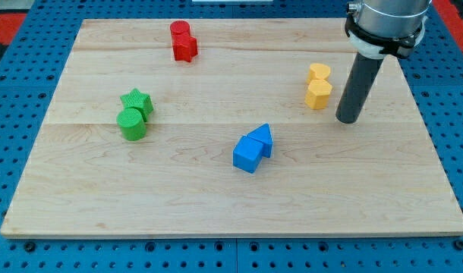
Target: Move the blue cube towards red star
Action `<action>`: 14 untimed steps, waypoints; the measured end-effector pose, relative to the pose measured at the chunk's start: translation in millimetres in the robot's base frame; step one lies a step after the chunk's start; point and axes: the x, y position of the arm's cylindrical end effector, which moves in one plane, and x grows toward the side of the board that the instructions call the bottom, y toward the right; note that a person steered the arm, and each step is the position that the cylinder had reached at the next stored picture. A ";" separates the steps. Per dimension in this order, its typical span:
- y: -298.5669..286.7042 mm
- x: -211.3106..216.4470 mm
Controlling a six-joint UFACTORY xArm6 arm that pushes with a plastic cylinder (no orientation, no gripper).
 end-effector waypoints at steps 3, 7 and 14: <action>0.3 -11.2; -68.7 46.8; -257.7 -29.5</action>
